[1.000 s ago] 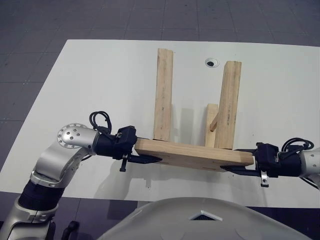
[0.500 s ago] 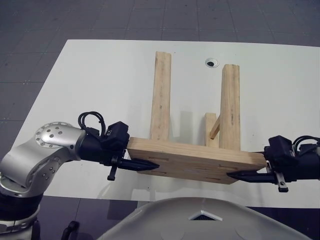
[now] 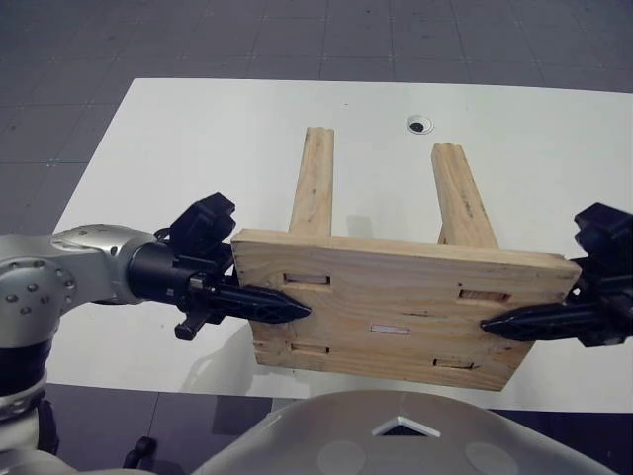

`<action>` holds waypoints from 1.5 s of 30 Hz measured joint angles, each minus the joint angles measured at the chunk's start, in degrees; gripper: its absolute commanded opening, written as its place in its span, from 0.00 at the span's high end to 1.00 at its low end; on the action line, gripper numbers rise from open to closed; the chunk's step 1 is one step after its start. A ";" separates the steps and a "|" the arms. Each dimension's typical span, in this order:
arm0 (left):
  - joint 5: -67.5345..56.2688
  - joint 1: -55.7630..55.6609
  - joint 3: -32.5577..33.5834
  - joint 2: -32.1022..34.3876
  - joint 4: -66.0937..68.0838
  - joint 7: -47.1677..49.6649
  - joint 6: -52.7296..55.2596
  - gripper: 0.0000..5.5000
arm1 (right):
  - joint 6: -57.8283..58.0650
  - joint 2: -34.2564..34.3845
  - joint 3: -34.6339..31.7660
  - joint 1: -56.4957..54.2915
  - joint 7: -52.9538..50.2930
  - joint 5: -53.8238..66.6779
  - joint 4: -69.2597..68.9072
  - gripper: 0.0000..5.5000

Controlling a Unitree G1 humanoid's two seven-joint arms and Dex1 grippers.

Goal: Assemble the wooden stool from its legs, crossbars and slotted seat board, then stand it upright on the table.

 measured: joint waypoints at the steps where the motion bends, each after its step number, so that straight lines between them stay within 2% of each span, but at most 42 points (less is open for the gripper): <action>1: -2.25 -2.15 -1.07 0.75 1.75 0.89 1.54 0.75 | 0.77 -1.41 2.41 -2.46 -1.18 2.88 1.57 0.75; 4: -6.46 -7.84 -5.12 1.74 6.39 2.68 4.44 0.75 | 2.88 -3.38 8.17 -8.38 -3.24 7.96 5.47 0.75; 11: -10.28 -17.98 -12.11 0.52 14.96 5.16 8.90 0.75 | 10.45 -2.29 20.68 -24.43 -3.42 10.20 15.71 0.75; 18: -13.07 -27.37 -18.20 -2.02 25.00 6.63 13.81 0.75 | 24.01 5.32 33.63 -42.60 -3.90 10.85 33.16 0.75; 22: -13.46 -33.42 -22.29 -4.28 33.45 6.53 18.75 0.75 | 28.01 8.90 41.12 -49.79 -3.89 12.00 42.90 0.75; 27: -11.63 -38.02 -30.50 -8.07 44.66 2.80 26.07 0.75 | 30.83 14.50 52.21 -52.76 -0.40 12.26 54.85 0.75; 31: -5.49 -41.13 -33.22 -11.11 51.13 -2.99 27.11 0.75 | 30.86 17.15 56.46 -55.99 3.64 9.20 61.40 0.75; 32: -3.45 -42.16 -33.49 -12.21 53.02 -4.45 27.12 0.66 | 30.86 17.84 57.12 -56.98 4.81 7.81 63.53 0.75; 33: -1.68 -43.05 -33.73 -13.22 54.67 -5.96 27.12 0.62 | 30.85 18.53 57.56 -57.75 5.73 6.57 65.28 0.75; 34: -0.07 -42.85 -33.58 -14.89 57.14 -8.68 27.12 0.57 | 30.85 19.41 57.77 -58.26 7.05 5.40 66.96 0.67; 38: 6.30 -42.32 -32.86 -17.38 58.51 -14.78 27.08 0.42 | 30.82 21.50 57.69 -58.36 11.70 1.49 69.44 0.49; 45: 16.47 -41.76 -31.91 -18.18 58.74 -22.24 27.12 0.20 | 30.80 20.31 58.46 -58.34 17.28 -6.22 68.36 0.23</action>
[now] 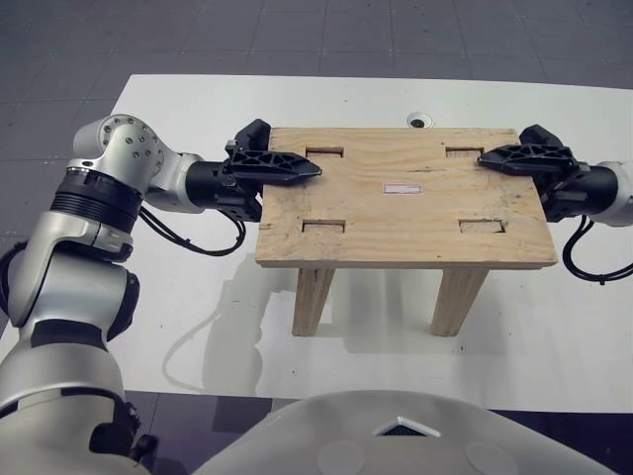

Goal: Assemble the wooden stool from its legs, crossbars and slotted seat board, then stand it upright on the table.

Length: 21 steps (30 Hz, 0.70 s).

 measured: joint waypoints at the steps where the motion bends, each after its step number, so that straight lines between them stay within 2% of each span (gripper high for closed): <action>1: 1.26 0.07 0.01 0.05 0.00 -0.95 0.00 0.17 | 0.00 -0.43 -0.02 0.00 0.70 -1.25 -0.03 0.20; 6: 5.90 0.33 0.25 1.41 0.09 -5.84 0.00 0.01 | -0.02 -2.42 -1.43 0.21 3.81 -6.59 0.17 0.01; 12: 8.59 0.32 0.82 4.18 -0.40 -12.03 -0.02 0.00 | -0.02 -6.18 -5.37 0.35 7.58 -10.88 -0.68 0.01; 16: 12.58 0.37 1.80 7.50 -1.12 -12.60 -2.29 0.00 | -0.02 -9.23 -8.60 2.21 10.62 -15.25 -1.13 0.01; 18: 15.36 0.89 0.85 9.53 -1.44 -12.82 -5.79 0.00 | -0.14 -10.12 -11.63 3.63 11.24 -17.76 -1.70 0.01; 21: 22.15 1.82 0.21 14.04 -0.79 -12.86 -15.03 0.00 | -10.08 -10.64 -24.95 7.83 9.29 -20.98 -3.30 0.01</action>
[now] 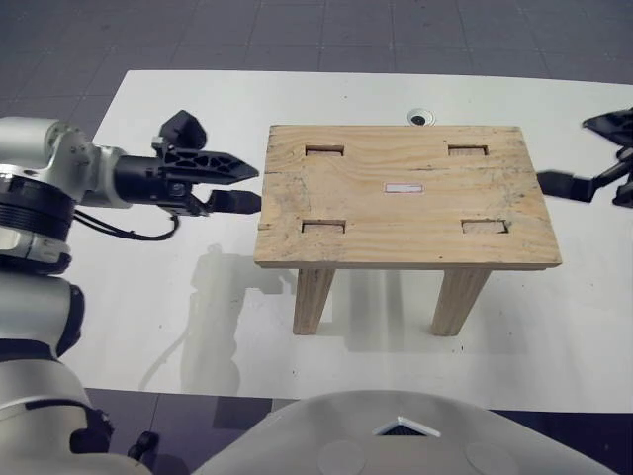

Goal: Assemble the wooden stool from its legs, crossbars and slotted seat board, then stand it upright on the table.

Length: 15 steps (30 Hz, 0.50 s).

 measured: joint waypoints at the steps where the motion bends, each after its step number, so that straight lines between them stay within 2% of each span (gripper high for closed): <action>1: 1.23 0.03 0.88 1.34 0.31 0.00 -2.35 0.00 | -3.61 0.55 -6.16 0.70 -3.60 0.13 -0.22 0.01; 3: 2.23 0.51 5.19 3.22 0.24 0.01 -7.50 0.00 | -9.22 3.32 -18.72 5.38 -13.71 2.33 -6.11 0.01; 6: 2.05 1.17 15.40 3.40 0.09 2.85 -13.46 0.00 | -16.85 12.63 -32.75 14.71 -30.96 11.69 -23.26 0.01; 7: 2.06 2.07 18.28 3.11 -1.27 4.62 -15.66 0.00 | -19.59 15.71 -35.40 16.41 -35.68 13.46 -28.50 0.01; 10: 4.17 10.54 26.17 0.17 -11.99 13.75 -26.88 0.00 | -28.99 24.20 -40.02 18.97 -49.32 12.80 -43.73 0.01; 13: 7.23 16.85 31.40 -9.08 -18.87 30.74 -33.40 0.00 | -36.52 30.40 -40.18 18.79 -62.36 8.01 -57.65 0.01; 15: 11.16 19.70 33.51 -16.65 -20.70 43.68 -38.77 0.00 | -37.38 32.05 -37.75 17.48 -70.20 4.35 -64.70 0.01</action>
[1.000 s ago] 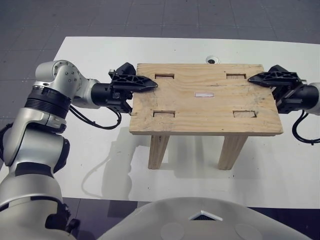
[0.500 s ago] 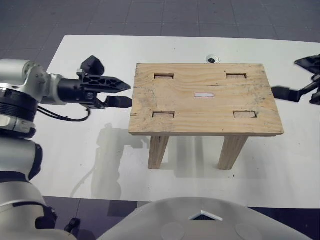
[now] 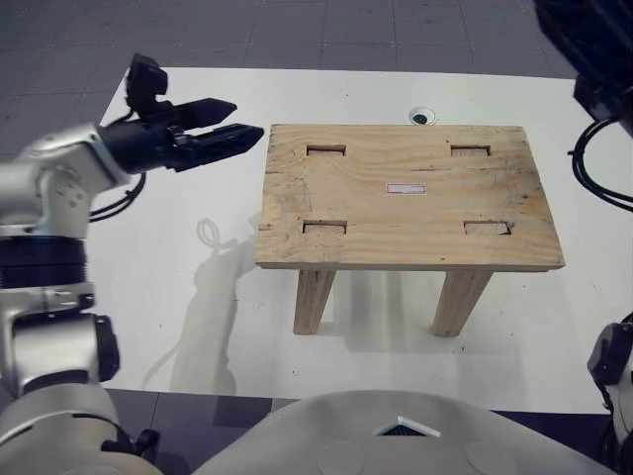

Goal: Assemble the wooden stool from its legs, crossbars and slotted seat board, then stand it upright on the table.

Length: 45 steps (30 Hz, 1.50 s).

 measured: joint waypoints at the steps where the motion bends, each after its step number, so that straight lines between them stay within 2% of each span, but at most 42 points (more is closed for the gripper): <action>1: 2.66 1.98 1.01 -4.56 -0.92 6.94 -4.55 0.00 | 0.17 0.50 2.27 -1.39 -5.36 -2.29 -3.34 0.01; 3: 7.81 6.12 2.92 -13.48 -1.52 18.00 -14.04 0.00 | 3.31 0.26 7.09 -5.11 -15.83 -5.18 -8.72 0.01; 5: 10.48 9.85 3.02 -19.86 -1.39 22.53 -19.21 0.00 | 7.19 -1.78 10.36 -8.51 -19.68 -5.30 -11.22 0.01; 8: 13.94 10.49 2.48 -22.41 -0.69 23.51 -23.71 0.00 | 9.11 -1.69 15.36 -8.04 -22.78 1.31 -14.47 0.01; 9: 14.41 10.54 2.51 -22.93 -0.54 23.58 -23.96 0.00 | 10.64 -1.10 19.77 -3.28 -23.45 2.36 -15.95 0.01; 12: 14.81 11.00 2.76 -23.12 -0.45 23.65 -24.05 0.00 | 7.21 -0.02 22.12 2.93 -23.80 -0.69 -18.16 0.01; 22: 16.47 12.14 3.11 -25.33 2.54 23.42 -26.15 0.00 | 5.00 0.37 22.28 3.14 -25.36 -0.75 -17.48 0.01; 27: 18.03 12.17 3.05 -27.22 5.42 23.37 -28.04 0.00 | 4.17 -1.81 14.56 -3.56 -29.98 2.75 -10.61 0.01; 32: 19.09 12.15 3.59 -27.27 7.18 22.93 -29.55 0.00 | 2.54 -6.30 5.57 -4.38 -29.94 4.57 -7.69 0.01; 34: 19.09 12.13 4.45 -27.27 7.79 22.89 -29.63 0.00 | 1.37 -7.66 3.49 -3.16 -28.80 0.14 -7.64 0.01; 38: 20.39 12.12 4.74 -27.80 9.57 23.24 -33.33 0.00 | -9.69 -6.89 3.82 10.67 -25.08 -24.27 -2.11 0.01; 41: 20.50 12.03 6.12 -28.54 10.49 24.41 -36.48 0.00 | -20.95 1.09 9.57 18.98 -22.09 -39.84 11.28 0.01; 45: 20.61 11.83 6.94 -28.85 10.69 25.30 -37.91 0.00 | -31.48 11.70 16.97 19.77 -16.69 -51.74 33.76 0.01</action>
